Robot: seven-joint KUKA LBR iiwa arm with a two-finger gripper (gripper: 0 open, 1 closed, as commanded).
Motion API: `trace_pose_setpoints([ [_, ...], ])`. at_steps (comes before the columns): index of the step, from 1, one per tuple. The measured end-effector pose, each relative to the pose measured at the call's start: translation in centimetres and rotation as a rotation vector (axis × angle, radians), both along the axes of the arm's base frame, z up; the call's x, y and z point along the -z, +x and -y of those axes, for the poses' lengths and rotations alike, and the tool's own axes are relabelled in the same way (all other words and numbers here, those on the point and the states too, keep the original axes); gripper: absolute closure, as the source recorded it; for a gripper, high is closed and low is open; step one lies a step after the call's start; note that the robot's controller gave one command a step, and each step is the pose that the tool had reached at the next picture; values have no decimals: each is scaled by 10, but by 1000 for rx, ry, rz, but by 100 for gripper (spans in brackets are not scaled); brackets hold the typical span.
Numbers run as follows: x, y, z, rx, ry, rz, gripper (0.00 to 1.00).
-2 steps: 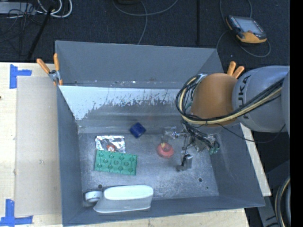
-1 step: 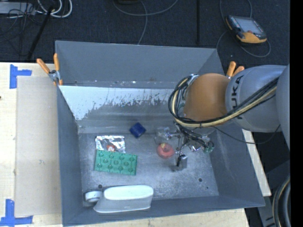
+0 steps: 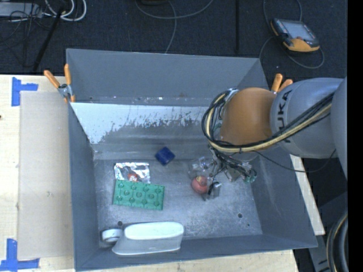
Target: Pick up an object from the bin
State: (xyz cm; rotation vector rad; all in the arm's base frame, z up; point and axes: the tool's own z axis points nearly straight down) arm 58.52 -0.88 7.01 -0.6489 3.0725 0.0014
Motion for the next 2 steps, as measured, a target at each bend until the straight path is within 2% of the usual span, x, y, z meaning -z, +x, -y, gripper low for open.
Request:
trace_pose_setpoints([
  [1, -29, -46, -4, -70, -1, -5, 100],
  [2, -138, -75, -11, -75, -1, 6, 100],
])
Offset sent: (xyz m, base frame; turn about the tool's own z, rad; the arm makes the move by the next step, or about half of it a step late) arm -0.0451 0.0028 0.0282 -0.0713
